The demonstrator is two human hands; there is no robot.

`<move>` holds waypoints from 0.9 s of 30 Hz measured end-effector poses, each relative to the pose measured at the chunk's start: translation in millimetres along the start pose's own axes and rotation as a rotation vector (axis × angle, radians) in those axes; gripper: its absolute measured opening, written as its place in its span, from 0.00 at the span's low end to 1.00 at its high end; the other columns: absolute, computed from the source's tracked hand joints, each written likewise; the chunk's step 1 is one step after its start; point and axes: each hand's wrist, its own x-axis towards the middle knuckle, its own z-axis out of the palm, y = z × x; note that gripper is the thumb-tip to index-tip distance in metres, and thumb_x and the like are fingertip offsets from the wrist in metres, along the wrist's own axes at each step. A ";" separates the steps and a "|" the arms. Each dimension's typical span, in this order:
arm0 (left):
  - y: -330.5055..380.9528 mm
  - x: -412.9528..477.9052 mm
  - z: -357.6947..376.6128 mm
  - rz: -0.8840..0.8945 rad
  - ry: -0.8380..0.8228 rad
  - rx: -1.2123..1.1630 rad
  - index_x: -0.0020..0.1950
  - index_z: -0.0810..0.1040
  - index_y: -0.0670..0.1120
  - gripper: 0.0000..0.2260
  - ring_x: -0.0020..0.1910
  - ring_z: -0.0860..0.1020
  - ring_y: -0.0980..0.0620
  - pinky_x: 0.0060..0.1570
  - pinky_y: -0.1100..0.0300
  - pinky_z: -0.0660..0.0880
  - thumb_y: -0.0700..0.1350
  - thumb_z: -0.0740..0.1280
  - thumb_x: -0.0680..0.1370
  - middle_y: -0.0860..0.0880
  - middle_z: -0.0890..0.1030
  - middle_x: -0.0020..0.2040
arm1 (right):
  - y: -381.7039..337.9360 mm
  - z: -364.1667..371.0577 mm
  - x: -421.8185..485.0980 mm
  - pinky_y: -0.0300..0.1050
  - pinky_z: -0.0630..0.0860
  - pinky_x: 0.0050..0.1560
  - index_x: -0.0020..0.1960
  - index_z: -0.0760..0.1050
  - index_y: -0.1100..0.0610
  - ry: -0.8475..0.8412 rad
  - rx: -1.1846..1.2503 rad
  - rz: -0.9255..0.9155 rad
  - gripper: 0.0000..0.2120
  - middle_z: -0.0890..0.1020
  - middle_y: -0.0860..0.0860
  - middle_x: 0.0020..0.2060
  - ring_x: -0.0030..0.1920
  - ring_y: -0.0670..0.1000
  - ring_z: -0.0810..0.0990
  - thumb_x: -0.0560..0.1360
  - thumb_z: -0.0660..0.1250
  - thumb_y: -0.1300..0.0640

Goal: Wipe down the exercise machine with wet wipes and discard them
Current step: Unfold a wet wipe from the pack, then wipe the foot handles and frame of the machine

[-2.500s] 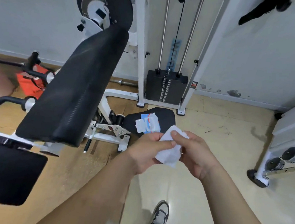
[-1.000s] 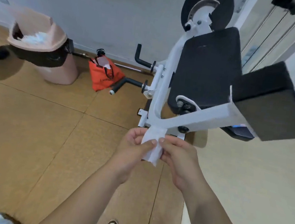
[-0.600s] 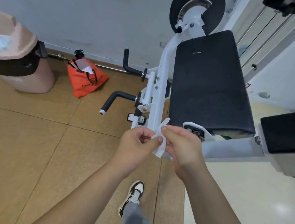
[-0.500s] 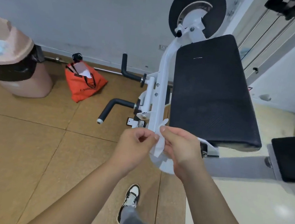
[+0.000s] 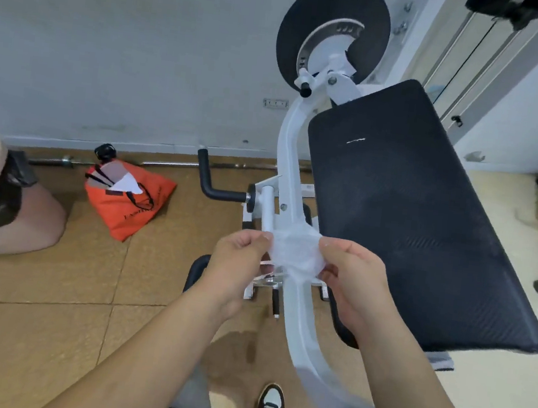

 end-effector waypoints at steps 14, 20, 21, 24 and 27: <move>78.0 112.2 -85.0 -0.494 -0.666 -0.144 0.70 0.76 0.43 0.24 0.57 0.84 0.44 0.55 0.50 0.78 0.59 0.61 0.83 0.40 0.83 0.62 | 35.0 132.5 13.8 0.56 0.83 0.52 0.55 0.77 0.63 0.241 0.455 0.079 0.05 0.85 0.64 0.51 0.47 0.59 0.83 0.83 0.68 0.61; 50.7 102.3 -112.3 -0.586 -0.748 0.028 0.63 0.84 0.45 0.21 0.45 0.79 0.48 0.37 0.56 0.73 0.50 0.78 0.72 0.41 0.82 0.54 | 50.1 150.4 5.4 0.53 0.80 0.47 0.54 0.77 0.64 0.151 0.377 0.089 0.09 0.83 0.64 0.46 0.43 0.59 0.82 0.76 0.74 0.68; 50.9 100.9 -115.1 -0.596 -0.731 0.030 0.64 0.82 0.44 0.21 0.45 0.79 0.47 0.37 0.56 0.73 0.50 0.77 0.74 0.40 0.82 0.55 | 53.4 147.7 1.1 0.49 0.79 0.42 0.52 0.77 0.62 0.175 0.381 0.102 0.08 0.82 0.61 0.43 0.39 0.57 0.81 0.76 0.72 0.70; 54.3 96.2 -121.0 -0.569 -0.707 0.106 0.63 0.80 0.43 0.19 0.43 0.81 0.45 0.36 0.54 0.75 0.51 0.74 0.77 0.40 0.84 0.51 | 67.6 133.8 -15.5 0.47 0.81 0.38 0.49 0.79 0.63 0.210 0.354 0.122 0.07 0.81 0.60 0.44 0.37 0.55 0.81 0.76 0.70 0.72; 55.3 83.0 -120.4 -0.531 -0.690 0.238 0.57 0.81 0.43 0.15 0.41 0.81 0.44 0.36 0.53 0.73 0.53 0.72 0.78 0.42 0.84 0.45 | 84.2 120.6 -31.3 0.51 0.86 0.44 0.51 0.82 0.67 0.234 0.278 0.129 0.03 0.84 0.62 0.46 0.40 0.57 0.85 0.77 0.70 0.70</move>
